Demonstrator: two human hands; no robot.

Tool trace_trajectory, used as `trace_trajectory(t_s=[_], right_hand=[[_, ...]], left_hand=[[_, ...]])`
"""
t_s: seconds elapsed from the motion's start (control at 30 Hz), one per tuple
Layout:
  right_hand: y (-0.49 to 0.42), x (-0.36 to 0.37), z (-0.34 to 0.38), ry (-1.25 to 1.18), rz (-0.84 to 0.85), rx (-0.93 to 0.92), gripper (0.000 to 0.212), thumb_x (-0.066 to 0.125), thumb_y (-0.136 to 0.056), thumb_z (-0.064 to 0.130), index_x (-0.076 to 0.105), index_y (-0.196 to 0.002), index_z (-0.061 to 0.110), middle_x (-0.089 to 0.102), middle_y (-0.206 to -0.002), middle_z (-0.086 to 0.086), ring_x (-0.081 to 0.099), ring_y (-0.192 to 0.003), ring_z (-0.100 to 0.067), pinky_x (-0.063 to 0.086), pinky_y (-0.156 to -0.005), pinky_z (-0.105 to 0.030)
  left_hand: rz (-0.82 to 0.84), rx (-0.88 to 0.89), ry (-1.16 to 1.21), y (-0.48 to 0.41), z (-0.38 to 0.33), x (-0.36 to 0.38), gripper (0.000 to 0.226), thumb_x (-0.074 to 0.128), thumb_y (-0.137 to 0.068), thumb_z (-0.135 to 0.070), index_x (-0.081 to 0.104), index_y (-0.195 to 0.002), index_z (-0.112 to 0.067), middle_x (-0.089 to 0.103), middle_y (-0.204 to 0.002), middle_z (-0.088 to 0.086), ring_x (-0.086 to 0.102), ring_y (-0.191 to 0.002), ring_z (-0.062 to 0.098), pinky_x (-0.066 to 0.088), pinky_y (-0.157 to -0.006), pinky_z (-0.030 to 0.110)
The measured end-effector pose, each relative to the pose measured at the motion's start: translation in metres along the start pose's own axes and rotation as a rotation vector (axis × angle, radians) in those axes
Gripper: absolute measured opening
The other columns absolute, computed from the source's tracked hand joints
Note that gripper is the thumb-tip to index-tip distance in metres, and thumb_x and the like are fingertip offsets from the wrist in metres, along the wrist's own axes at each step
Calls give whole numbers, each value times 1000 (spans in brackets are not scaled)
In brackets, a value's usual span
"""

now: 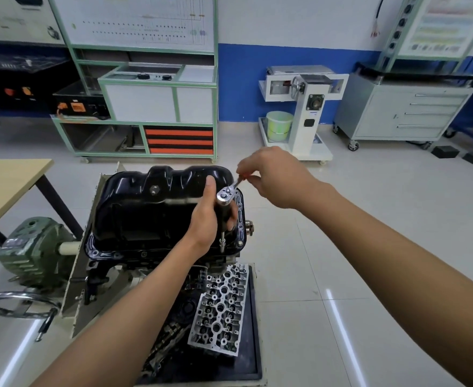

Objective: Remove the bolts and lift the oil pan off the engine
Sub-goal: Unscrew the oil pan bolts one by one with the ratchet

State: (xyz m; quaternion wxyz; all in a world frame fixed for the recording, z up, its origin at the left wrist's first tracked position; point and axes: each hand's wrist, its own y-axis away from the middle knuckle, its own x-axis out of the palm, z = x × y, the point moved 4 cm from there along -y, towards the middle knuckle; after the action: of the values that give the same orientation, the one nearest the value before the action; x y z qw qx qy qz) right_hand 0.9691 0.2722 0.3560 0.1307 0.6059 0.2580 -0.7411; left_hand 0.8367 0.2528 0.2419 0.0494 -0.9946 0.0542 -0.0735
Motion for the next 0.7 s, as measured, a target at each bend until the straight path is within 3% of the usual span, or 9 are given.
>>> trace_trajectory(t_s=[0.1,0.17,0.3,0.37,0.47,0.57,0.7], right_hand=[[6,6,2,-27,-40,-86,25,57,-97,12,72,-116,15,71,-120,-1,56,-117,-25,49,-93,-42],[19,5,1,-55,-94,-76,23,59,-97,18,73,-115,17,71,-118,4,54,-116,-24,50,-90,-41],[44,-3,2,136,-46,26,19,59,-92,39,72,-95,26,67,-89,2,55,-91,-25,43,-66,-34],[55,-9,12,152,21,74,19,63,-88,44,71,-89,26,60,-81,0,57,-80,-26,39,-61,-33],[69,-5,35,1,143,90,26,68,-85,48,69,-81,23,60,-74,3,60,-71,-19,47,-60,-32],[72,5,50,-168,218,98,37,72,-80,52,65,-68,18,58,-57,5,52,-49,-7,39,-47,-26],[55,3,39,-266,307,102,38,79,-77,49,71,-63,14,56,-47,3,45,-41,-8,37,-45,-23]], left_hand=[[10,22,-18,-2,-5,2,82,22,-93,-74,56,-51,-12,49,-48,5,43,-45,19,37,-53,31],[-16,44,-44,-1,-7,2,82,25,-90,-78,54,-47,-15,48,-46,4,42,-45,19,38,-51,27],[-105,23,-17,0,-4,2,77,32,-84,-83,56,-46,-20,50,-49,1,43,-45,14,38,-48,23],[-126,18,2,0,-3,2,75,34,-83,-83,59,-47,-21,52,-49,0,44,-45,13,37,-47,23],[-123,39,-21,-2,-3,3,79,34,-82,-85,53,-48,-15,48,-48,4,41,-46,16,35,-49,27],[-83,45,41,0,-2,5,93,37,-83,-82,44,-58,7,46,-49,5,42,-47,16,37,-50,26],[-99,47,44,3,-3,5,89,39,-81,-81,45,-59,5,47,-52,5,42,-52,20,36,-52,28]])
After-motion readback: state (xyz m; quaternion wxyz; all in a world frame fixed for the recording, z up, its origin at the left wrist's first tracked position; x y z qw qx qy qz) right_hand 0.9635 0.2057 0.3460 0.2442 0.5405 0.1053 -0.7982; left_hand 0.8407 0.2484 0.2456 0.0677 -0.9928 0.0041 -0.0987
